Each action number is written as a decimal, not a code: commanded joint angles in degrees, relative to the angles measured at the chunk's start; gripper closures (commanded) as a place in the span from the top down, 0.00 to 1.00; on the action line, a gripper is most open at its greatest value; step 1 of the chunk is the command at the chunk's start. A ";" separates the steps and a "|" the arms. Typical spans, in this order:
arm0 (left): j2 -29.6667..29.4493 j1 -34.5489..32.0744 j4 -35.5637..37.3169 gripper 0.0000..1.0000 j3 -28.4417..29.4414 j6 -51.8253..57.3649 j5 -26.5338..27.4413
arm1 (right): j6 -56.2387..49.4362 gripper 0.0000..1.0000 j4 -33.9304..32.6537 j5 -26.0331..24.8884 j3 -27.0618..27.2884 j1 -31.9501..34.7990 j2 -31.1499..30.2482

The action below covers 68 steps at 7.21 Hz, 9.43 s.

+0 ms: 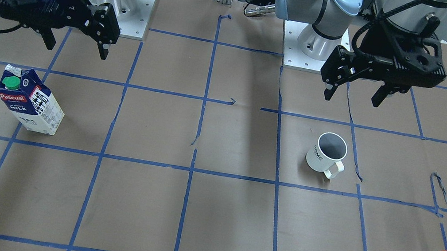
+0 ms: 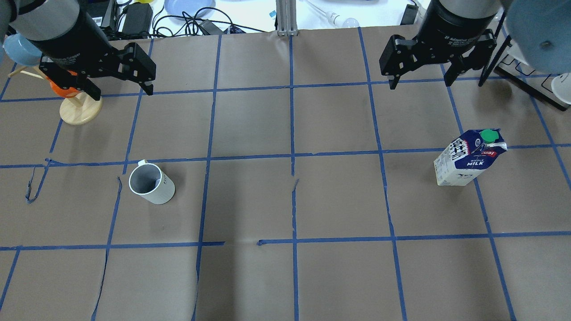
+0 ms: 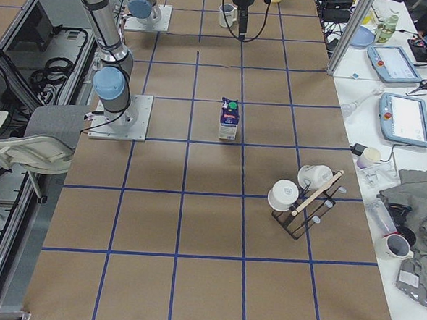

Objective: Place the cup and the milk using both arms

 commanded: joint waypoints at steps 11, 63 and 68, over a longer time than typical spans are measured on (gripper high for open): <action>-0.51 -0.42 -1.29 1.00 -0.08 -0.38 0.17 | -0.18 1.00 0.77 -0.74 -0.95 -0.14 2.17; -0.59 -0.94 3.34 1.00 -0.25 2.00 -2.82 | -3.75 1.00 0.84 -1.00 -1.03 -8.19 6.74; 1.52 -0.94 3.10 1.00 -1.57 2.35 0.26 | -19.96 1.00 -0.03 -1.26 7.83 -21.41 6.91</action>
